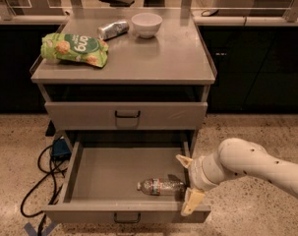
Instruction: Pick water bottle from middle drawer and place on counter
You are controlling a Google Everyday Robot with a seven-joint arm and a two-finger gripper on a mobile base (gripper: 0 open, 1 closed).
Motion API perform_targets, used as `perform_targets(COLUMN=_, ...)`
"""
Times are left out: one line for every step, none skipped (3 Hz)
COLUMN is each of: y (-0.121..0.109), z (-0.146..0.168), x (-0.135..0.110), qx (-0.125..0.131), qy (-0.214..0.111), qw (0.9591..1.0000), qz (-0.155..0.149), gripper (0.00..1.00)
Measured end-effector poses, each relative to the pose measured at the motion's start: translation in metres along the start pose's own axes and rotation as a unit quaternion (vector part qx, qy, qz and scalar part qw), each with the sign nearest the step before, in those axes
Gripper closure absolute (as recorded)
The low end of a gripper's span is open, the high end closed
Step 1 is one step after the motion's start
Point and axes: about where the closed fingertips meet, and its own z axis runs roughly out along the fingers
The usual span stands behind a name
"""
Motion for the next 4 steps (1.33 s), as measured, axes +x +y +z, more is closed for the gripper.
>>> perform_targets(y=0.0, z=0.0, x=0.0, qx=0.0, qy=0.0, qw=1.0, qz=0.0, gripper=0.0)
perform_targets(y=-0.016, z=0.004, x=0.003, qx=0.022, qy=-0.04, qw=0.9989, qz=-0.008, gripper=0.0)
perform_targets(y=-0.063, z=0.021, x=0.008, qx=0.06, qy=-0.121, qw=0.9907, qz=-0.018, gripper=0.0)
perform_targets(y=-0.096, z=0.018, x=0.022, qx=0.094, qy=-0.132, qw=0.9865, qz=-0.021, gripper=0.0)
